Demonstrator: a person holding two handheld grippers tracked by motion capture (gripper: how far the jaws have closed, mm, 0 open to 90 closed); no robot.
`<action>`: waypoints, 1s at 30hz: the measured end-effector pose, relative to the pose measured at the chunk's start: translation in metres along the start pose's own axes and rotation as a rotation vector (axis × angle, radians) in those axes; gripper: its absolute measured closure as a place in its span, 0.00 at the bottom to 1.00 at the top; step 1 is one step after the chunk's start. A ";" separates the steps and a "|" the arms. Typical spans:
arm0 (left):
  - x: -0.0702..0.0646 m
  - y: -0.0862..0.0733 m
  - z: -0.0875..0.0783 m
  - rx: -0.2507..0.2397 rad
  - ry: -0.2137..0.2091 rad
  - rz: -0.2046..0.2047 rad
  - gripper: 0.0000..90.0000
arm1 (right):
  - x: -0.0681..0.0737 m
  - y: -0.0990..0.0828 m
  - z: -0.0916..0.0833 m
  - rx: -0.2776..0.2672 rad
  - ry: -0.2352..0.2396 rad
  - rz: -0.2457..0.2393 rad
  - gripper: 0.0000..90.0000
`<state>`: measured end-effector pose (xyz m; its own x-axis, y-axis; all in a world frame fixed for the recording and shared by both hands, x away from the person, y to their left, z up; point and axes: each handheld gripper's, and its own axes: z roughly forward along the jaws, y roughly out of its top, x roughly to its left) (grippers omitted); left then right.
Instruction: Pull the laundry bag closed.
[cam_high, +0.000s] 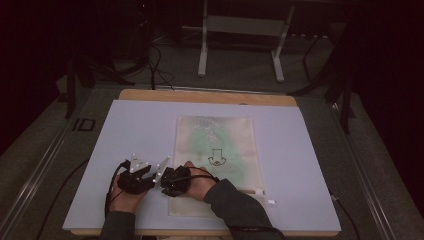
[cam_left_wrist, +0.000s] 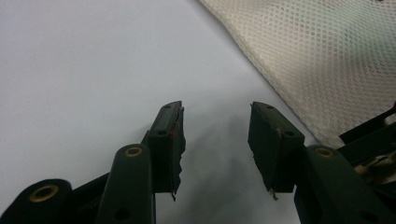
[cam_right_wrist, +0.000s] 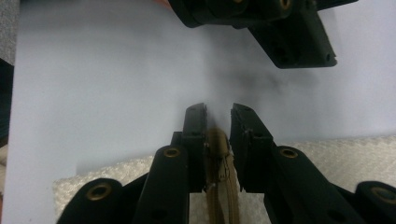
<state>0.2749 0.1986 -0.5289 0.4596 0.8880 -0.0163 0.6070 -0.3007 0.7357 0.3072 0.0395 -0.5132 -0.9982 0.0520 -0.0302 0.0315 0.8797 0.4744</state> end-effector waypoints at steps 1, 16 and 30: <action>0.000 0.000 0.000 -0.001 0.000 0.000 0.61 | 0.000 0.000 0.000 0.002 0.002 0.000 0.88; 0.002 0.000 -0.001 -0.003 0.006 -0.003 0.61 | 0.001 -0.001 -0.010 -0.048 0.009 -0.007 0.90; 0.001 0.000 -0.001 -0.001 0.006 -0.001 0.61 | 0.002 -0.020 -0.033 -0.095 -0.006 0.009 0.90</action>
<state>0.2742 0.1997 -0.5285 0.4548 0.8905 -0.0131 0.6066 -0.2990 0.7366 0.3028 0.0065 -0.4941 -0.9976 0.0624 -0.0306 0.0349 0.8305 0.5559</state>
